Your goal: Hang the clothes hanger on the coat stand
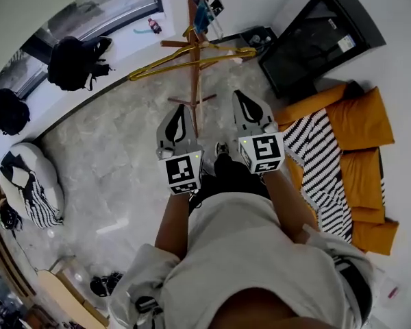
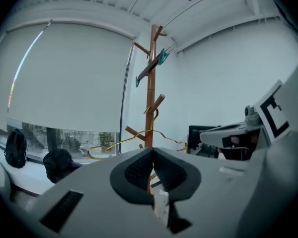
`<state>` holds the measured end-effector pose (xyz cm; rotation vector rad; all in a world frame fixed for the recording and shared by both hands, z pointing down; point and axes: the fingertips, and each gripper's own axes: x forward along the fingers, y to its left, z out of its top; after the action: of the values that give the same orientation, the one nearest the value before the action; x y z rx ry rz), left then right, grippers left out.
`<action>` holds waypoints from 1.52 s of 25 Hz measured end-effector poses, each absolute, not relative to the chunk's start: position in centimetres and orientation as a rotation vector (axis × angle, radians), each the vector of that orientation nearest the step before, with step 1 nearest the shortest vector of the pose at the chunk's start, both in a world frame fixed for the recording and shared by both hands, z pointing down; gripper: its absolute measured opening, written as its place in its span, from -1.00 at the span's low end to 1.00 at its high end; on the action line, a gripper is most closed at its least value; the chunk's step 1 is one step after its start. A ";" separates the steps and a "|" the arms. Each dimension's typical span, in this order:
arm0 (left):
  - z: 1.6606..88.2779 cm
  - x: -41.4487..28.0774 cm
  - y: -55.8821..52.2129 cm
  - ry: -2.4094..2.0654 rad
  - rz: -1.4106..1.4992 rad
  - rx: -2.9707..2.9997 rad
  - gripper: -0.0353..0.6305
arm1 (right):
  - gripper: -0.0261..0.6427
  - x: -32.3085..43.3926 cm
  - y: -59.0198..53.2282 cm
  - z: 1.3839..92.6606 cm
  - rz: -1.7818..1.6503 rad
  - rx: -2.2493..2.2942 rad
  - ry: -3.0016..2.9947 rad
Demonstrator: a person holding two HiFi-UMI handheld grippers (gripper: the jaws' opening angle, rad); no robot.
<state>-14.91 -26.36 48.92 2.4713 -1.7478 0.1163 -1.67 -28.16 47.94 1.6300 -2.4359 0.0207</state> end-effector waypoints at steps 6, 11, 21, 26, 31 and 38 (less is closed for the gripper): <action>48.5 -15.2 -25.0 -1.782 0.091 2.454 -0.87 | -0.91 -2.1 -27.2 46.6 -0.021 1.612 -2.463; 46.8 -15.2 -24.4 -1.870 0.030 2.436 -0.87 | -0.91 -2.2 -26.3 44.6 -0.090 1.581 -2.520; 43.7 -8.9 -19.9 -1.950 -0.019 2.391 -0.87 | -0.91 2.6 -22.6 41.4 -0.182 1.514 -2.635; 42.9 -5.5 -15.8 -1.996 -0.029 2.361 -0.87 | -0.91 5.8 -18.7 40.1 -0.223 1.479 -2.694; 41.1 -1.7 -11.6 -2.058 -0.059 2.375 -0.87 | -0.91 8.9 -15.2 38.6 -0.282 1.443 -2.764; 42.1 1.4 -3.4 -2.103 0.013 2.285 -0.87 | -0.91 13.2 -7.8 39.4 -0.269 1.410 -2.779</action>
<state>1.35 -3.41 42.11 2.2851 -2.1031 0.0129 13.15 -7.84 39.42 1.4097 -2.7789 -0.2686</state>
